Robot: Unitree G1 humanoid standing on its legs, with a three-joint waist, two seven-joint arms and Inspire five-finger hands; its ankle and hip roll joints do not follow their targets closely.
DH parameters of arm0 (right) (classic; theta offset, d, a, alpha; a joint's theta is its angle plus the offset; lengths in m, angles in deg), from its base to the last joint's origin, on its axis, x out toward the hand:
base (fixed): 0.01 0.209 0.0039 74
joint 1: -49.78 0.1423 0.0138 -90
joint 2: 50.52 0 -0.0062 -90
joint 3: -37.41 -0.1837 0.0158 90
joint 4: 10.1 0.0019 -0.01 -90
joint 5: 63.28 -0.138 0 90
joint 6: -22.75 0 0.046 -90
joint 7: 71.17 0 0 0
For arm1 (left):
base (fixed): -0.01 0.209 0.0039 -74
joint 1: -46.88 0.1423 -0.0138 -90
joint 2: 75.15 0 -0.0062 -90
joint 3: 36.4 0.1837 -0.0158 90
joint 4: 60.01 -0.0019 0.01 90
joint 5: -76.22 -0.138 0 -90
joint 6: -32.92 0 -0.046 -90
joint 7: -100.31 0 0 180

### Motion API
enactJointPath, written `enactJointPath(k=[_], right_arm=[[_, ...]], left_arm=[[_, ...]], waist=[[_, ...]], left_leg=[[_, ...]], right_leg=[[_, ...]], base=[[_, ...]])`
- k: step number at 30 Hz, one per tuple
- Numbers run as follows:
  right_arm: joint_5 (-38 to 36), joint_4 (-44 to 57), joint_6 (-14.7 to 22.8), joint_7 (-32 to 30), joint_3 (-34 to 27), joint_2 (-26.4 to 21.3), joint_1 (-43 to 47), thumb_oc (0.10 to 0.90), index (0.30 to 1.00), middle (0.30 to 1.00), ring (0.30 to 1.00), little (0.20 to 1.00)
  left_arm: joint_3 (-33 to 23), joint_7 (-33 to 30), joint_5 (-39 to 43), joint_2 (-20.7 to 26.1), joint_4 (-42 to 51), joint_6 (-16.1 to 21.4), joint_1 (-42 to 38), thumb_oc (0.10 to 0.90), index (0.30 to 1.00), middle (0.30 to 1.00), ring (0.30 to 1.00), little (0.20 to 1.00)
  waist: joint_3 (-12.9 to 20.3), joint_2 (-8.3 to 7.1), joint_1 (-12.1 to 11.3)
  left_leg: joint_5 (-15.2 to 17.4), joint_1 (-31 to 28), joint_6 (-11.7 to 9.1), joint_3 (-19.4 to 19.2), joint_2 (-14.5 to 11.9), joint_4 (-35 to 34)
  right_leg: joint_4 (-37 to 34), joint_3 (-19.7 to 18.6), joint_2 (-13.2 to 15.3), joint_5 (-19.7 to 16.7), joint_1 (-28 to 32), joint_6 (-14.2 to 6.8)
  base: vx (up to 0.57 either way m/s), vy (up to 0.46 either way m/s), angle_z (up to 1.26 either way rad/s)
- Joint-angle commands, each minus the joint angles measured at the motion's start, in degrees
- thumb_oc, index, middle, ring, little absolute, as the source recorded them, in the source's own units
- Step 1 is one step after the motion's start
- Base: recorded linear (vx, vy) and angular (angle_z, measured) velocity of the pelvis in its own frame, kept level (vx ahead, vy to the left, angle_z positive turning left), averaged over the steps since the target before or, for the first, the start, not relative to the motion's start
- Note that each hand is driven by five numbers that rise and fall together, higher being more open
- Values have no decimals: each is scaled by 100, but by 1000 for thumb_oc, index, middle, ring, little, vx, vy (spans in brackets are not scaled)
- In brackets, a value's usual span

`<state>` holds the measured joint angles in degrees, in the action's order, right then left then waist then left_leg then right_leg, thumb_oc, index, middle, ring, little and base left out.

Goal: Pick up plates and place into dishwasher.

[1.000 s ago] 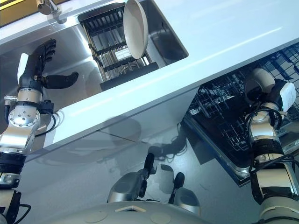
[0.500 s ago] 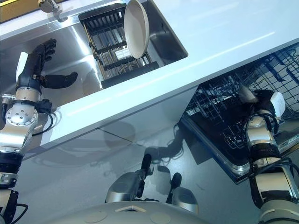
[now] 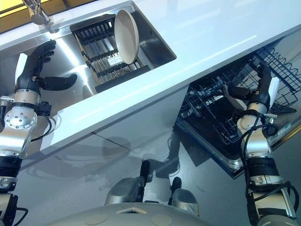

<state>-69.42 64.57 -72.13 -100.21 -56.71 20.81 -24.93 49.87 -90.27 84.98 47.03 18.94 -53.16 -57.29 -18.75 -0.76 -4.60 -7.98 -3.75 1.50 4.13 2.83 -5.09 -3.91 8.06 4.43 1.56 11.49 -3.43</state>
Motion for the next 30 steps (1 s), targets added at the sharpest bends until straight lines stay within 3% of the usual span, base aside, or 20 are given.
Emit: enactJointPath(k=[1,8,11,14,16,21,24,30], right_arm=[[220,497,805,-71,-136,-429,-165,800,900,900,900,900],[-691,1235,1618,772,-203,39,-596,800,900,900,900,900],[-835,1346,1761,1078,-163,155,-720,800,900,900,900,900],[-1464,1565,1879,1842,-62,196,-846,800,900,900,900,900],[-1731,1686,1958,2423,92,221,-922,800,900,900,900,900],[-2007,1818,1948,3174,491,235,-1104,800,900,900,900,900],[-1984,1843,1934,3294,700,138,-1122,800,900,900,900,900],[-1855,2000,2159,2976,968,-80,-957,800,900,900,900,900]], left_arm=[[-523,-173,-337,306,350,502,-82,800,900,900,900,900],[-772,-101,-794,677,438,591,-124,800,900,900,900,900],[-772,-77,-930,931,353,533,-282,800,900,900,900,900],[-657,-96,-1124,1315,233,314,-544,800,900,900,900,900],[-454,-184,-1286,1600,-45,250,-847,800,900,900,900,900],[180,-285,-1487,2251,-777,28,-1633,800,900,900,900,900],[680,-342,-1581,2547,-1190,-146,-2155,800,900,900,900,900],[1833,-496,-2210,2974,-1757,-432,-3229,800,900,900,900,900]], waist=[[1160,117,143],[1312,178,356],[1354,215,464],[1405,265,590],[1428,298,681],[1469,383,898],[1455,429,1000],[1421,496,1136]], left_leg=[[951,-363,23,-379,35,77],[983,-436,-7,-516,0,46],[1009,-457,-6,-603,-14,65],[1021,-466,12,-696,-13,81],[1031,-464,26,-765,-9,100],[1100,-417,66,-937,1,219],[1138,-401,107,-1006,16,285],[1222,-368,191,-1081,80,405]], right_leg=[[533,-118,12,-8,-597,-262],[505,-261,-16,2,-568,-257],[538,-325,-10,17,-589,-269],[571,-417,-16,20,-626,-277],[602,-496,-16,15,-664,-283],[687,-684,1,9,-768,-306],[770,-801,0,4,-839,-320],[910,-1025,20,-89,-974,-374]], base=[[-51,6,-6],[-66,10,-12],[-55,13,-19],[-34,18,-19],[-21,19,-17],[-19,23,-23],[-8,29,-37],[30,53,-27]])
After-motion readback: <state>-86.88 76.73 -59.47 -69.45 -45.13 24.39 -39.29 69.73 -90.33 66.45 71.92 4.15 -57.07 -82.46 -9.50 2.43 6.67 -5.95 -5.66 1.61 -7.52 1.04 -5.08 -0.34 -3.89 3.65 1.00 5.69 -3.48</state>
